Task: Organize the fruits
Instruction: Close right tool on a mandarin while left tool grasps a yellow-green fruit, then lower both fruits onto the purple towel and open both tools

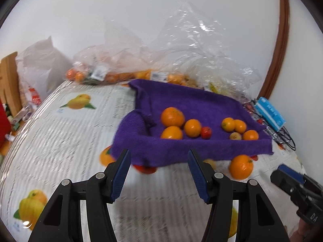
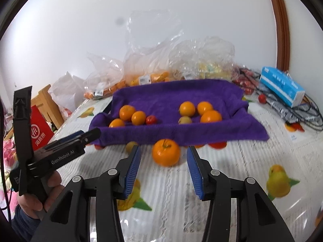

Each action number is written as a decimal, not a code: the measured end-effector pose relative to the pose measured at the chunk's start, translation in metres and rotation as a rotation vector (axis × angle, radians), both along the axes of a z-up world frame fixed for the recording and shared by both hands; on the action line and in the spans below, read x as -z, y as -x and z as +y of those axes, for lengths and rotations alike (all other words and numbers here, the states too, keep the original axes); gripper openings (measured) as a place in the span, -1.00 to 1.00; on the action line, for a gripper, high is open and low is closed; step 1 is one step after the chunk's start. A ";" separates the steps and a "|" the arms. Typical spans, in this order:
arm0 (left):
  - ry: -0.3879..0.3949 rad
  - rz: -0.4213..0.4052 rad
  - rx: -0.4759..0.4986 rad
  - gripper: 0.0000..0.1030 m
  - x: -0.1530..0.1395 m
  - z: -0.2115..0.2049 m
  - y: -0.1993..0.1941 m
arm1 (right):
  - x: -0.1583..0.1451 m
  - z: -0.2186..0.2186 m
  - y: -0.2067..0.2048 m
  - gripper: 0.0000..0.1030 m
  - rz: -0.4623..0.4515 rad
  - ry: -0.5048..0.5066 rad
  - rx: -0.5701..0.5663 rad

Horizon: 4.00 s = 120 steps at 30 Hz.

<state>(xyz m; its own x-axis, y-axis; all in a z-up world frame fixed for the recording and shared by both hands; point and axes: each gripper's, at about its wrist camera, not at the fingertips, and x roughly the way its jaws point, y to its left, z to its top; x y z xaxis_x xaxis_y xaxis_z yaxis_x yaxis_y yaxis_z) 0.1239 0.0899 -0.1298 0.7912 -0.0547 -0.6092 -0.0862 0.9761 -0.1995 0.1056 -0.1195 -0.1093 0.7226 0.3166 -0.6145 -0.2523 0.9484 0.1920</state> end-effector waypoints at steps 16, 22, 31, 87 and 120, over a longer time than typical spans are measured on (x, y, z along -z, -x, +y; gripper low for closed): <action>0.056 0.066 -0.032 0.09 0.011 0.020 0.011 | 0.033 0.028 -0.005 -0.08 0.098 0.094 0.001; 0.076 0.140 -0.014 0.09 0.021 0.020 0.000 | 0.034 0.025 -0.011 -0.09 0.083 0.119 0.014; 0.132 0.145 -0.035 0.04 0.025 0.027 -0.001 | 0.039 0.021 -0.027 -0.10 0.100 0.110 0.020; -0.101 0.213 0.227 -0.56 0.024 -0.085 -0.052 | 0.019 -0.061 -0.041 -0.16 0.082 0.053 0.021; 0.060 0.046 0.140 -0.56 0.004 -0.085 -0.116 | 0.009 -0.070 -0.158 -0.15 0.026 0.002 0.072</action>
